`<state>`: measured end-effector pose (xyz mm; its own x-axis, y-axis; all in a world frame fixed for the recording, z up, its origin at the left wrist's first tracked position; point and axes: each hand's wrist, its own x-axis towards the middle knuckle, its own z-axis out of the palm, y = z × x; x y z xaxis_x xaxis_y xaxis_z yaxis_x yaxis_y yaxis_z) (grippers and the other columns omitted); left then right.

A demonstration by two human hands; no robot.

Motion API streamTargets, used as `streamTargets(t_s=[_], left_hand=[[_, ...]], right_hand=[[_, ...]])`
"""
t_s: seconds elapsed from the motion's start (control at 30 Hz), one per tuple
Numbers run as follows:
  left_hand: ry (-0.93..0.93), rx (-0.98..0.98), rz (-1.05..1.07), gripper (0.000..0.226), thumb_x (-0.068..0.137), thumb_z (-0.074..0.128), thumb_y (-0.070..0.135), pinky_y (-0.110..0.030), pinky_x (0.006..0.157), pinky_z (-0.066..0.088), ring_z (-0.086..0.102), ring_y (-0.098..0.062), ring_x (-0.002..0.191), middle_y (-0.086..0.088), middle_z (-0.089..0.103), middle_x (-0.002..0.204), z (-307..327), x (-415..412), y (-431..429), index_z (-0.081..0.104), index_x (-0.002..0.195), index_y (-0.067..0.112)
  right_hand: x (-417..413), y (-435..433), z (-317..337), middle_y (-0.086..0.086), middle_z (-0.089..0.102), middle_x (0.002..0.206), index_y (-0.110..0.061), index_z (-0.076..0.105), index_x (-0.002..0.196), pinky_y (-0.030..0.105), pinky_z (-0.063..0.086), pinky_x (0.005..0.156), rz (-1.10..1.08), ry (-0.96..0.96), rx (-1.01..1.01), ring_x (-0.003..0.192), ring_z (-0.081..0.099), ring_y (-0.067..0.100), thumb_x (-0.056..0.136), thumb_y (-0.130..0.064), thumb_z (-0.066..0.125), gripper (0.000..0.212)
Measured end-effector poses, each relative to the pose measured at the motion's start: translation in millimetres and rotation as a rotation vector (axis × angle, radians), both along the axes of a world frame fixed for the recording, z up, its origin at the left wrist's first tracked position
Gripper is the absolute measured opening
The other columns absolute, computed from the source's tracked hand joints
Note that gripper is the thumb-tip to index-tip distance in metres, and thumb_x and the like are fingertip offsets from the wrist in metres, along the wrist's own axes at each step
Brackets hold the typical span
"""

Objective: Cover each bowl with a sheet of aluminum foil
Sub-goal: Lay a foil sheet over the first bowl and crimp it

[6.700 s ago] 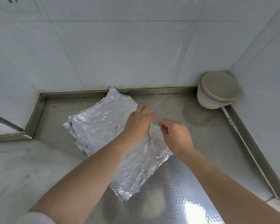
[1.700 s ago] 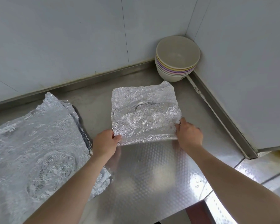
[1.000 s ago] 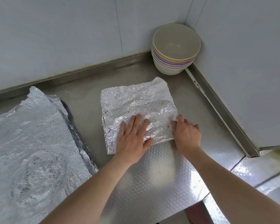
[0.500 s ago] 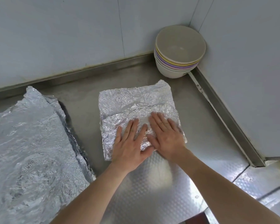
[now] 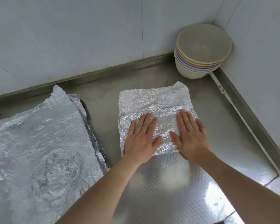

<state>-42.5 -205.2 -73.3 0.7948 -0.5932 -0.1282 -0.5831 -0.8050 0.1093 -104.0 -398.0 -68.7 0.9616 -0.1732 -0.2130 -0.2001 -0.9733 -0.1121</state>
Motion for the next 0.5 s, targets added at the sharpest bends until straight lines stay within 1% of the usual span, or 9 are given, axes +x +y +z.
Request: streamTargets(t_s=[0.13,0.2,0.23,0.27,0.3,0.33,0.4,0.43,0.5], left_hand=[[-0.003,0.005,0.004,0.068,0.098,0.013,0.061,-0.042,0.118,-0.006,-0.013,-0.017,0.147,-0.002,-0.004,0.161,-0.1,-1.7,0.1,0.005,0.154,0.023],[-0.006,-0.003,0.01,0.068,0.099,0.014,0.061,-0.043,0.118,-0.002,-0.008,-0.018,0.148,-0.003,0.0,0.162,-1.0,-5.6,2.0,0.009,0.154,0.022],[-0.007,-0.007,0.015,0.068,0.099,0.014,0.06,-0.044,0.118,0.0,-0.006,-0.02,0.148,-0.004,0.002,0.161,-1.0,-8.3,2.3,0.011,0.154,0.022],[-0.003,-0.011,0.021,0.068,0.099,0.013,0.06,-0.045,0.118,0.001,-0.004,-0.02,0.148,-0.005,0.003,0.161,-1.1,-11.7,1.8,0.012,0.154,0.021],[0.003,-0.013,0.027,0.068,0.098,0.013,0.06,-0.045,0.117,0.002,-0.003,-0.021,0.149,-0.005,0.003,0.161,-0.3,-15.7,0.9,0.013,0.154,0.021],[0.008,-0.009,0.033,0.069,0.098,0.012,0.06,-0.045,0.117,0.003,-0.002,-0.022,0.149,-0.006,0.004,0.161,1.8,-19.9,-0.1,0.013,0.154,0.02],[0.018,-0.01,0.061,0.068,0.097,0.015,0.059,-0.045,0.118,0.009,0.006,-0.023,0.149,-0.006,0.009,0.16,7.9,-25.2,-2.5,0.019,0.153,0.019],[0.011,-0.027,0.083,0.065,0.097,0.022,0.056,-0.045,0.118,0.016,0.016,-0.024,0.147,-0.007,0.018,0.159,12.8,-24.5,-4.0,0.027,0.15,0.018],[-0.032,-0.081,0.094,0.057,0.095,0.032,0.045,-0.045,0.113,0.03,0.036,-0.025,0.139,-0.008,0.039,0.151,22.2,-12.7,-9.9,0.044,0.142,0.015]], right_hand=[[-0.1,-0.7,5.0,-0.004,-0.012,0.161,-0.021,-0.007,0.154,0.039,-0.002,0.118,0.017,0.017,-0.02,0.147,-0.013,0.011,0.093,-0.064,0.001,0.075],[3.4,1.2,13.7,0.002,0.015,0.161,-0.016,0.022,0.152,0.04,0.012,0.112,0.015,-0.059,-0.034,0.148,0.015,0.016,0.094,-0.057,0.017,0.071],[8.1,4.2,18.8,0.005,0.032,0.155,-0.014,0.039,0.145,0.04,0.019,0.107,0.025,-0.112,-0.036,0.142,0.031,0.018,0.093,-0.051,0.024,0.065],[14.6,7.8,21.6,0.006,0.043,0.149,-0.013,0.048,0.139,0.04,0.025,0.105,0.044,-0.168,-0.026,0.137,0.04,0.021,0.093,-0.045,0.029,0.059],[22.3,11.2,21.9,0.008,0.046,0.147,-0.011,0.05,0.137,0.04,0.028,0.108,0.068,-0.216,-0.014,0.137,0.042,0.023,0.094,-0.042,0.03,0.057],[29.9,15.1,21.4,0.008,0.041,0.15,-0.01,0.046,0.141,0.041,0.027,0.113,0.097,-0.207,0.013,0.14,0.036,0.023,0.095,-0.041,0.027,0.059],[39.5,18.6,14.5,0.003,0.015,0.161,-0.013,0.021,0.152,0.039,0.01,0.12,0.13,-0.123,0.046,0.149,0.01,0.019,0.096,-0.047,0.01,0.067],[40.9,18.6,8.9,0.0,0.002,0.162,-0.015,0.007,0.154,0.039,0.002,0.121,0.13,-0.071,0.056,0.149,-0.003,0.017,0.095,-0.049,0.001,0.069],[41.4,17.5,2.9,-0.004,-0.012,0.16,-0.019,-0.007,0.152,0.04,-0.003,0.121,0.12,-0.03,0.06,0.147,-0.016,0.014,0.093,-0.051,-0.006,0.067]])
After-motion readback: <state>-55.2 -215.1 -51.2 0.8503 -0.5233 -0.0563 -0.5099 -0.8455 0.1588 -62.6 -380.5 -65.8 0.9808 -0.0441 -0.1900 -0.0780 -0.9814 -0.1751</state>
